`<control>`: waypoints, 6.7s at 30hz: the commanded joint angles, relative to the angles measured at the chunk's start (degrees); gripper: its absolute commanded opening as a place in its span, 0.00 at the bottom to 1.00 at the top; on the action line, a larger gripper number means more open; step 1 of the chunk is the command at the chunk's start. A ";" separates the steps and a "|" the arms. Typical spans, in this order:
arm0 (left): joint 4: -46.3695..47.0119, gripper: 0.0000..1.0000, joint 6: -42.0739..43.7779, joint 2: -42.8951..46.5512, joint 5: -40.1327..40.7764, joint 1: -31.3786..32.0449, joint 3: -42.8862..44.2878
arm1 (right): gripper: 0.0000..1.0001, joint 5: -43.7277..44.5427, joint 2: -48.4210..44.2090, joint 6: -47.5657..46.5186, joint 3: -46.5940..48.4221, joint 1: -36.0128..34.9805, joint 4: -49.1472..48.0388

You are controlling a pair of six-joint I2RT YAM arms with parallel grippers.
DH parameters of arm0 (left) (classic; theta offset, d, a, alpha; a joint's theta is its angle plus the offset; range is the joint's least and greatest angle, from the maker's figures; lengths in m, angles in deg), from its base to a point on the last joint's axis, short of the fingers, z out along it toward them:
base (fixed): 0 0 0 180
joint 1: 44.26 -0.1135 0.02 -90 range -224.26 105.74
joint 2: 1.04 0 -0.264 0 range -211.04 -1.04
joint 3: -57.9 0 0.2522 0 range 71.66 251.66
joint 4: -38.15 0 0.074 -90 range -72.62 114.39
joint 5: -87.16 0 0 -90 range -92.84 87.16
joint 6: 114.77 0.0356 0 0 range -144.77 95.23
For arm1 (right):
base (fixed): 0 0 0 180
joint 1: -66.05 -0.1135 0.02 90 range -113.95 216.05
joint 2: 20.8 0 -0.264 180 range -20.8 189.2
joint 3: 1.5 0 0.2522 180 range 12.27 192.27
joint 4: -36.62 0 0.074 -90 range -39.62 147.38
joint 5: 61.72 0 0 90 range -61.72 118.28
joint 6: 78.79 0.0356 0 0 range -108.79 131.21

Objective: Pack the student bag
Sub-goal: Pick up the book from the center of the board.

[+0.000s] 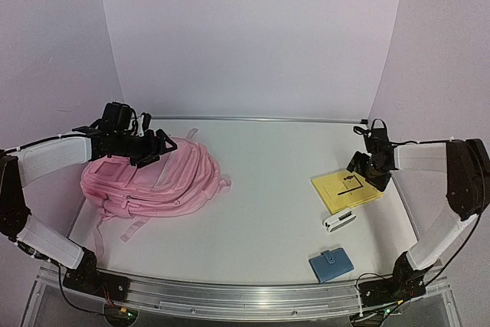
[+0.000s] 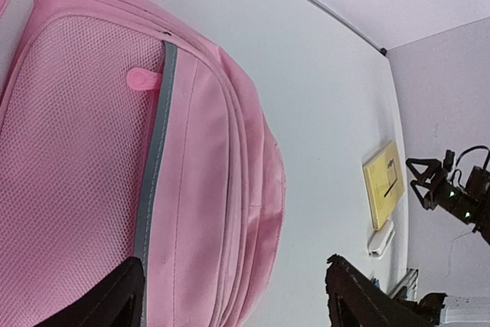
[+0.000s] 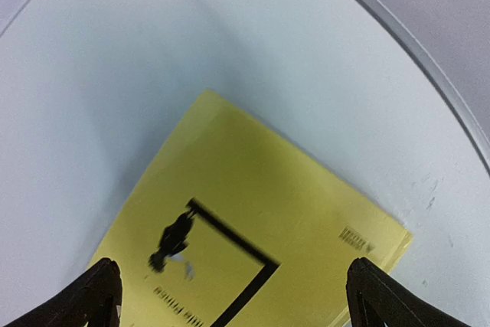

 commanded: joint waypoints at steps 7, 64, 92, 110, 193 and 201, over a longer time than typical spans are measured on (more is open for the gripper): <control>-0.97 0.88 -0.67 6.65 0.91 0.02 -2.64 | 0.98 -3.55 8.46 -8.63 6.15 11.69 1.67; 9.52 0.72 -15.16 -21.80 7.20 28.07 5.80 | 0.75 -36.95 20.38 -6.91 13.23 -16.54 -8.44; 19.36 0.79 -23.93 -29.08 -3.74 32.87 6.55 | 0.74 -34.74 14.16 -5.07 7.99 -16.49 -9.15; 11.42 0.79 -19.84 -37.42 7.54 31.84 14.57 | 0.74 -38.68 12.45 -3.42 3.09 -16.50 -13.33; 22.31 0.54 -24.66 -15.22 24.03 24.59 -1.66 | 0.57 -40.61 22.59 9.52 9.87 -32.80 -27.34; 30.50 0.00 -20.40 -12.21 22.22 24.36 -3.29 | 0.62 -34.70 17.82 9.53 6.98 -32.82 -27.31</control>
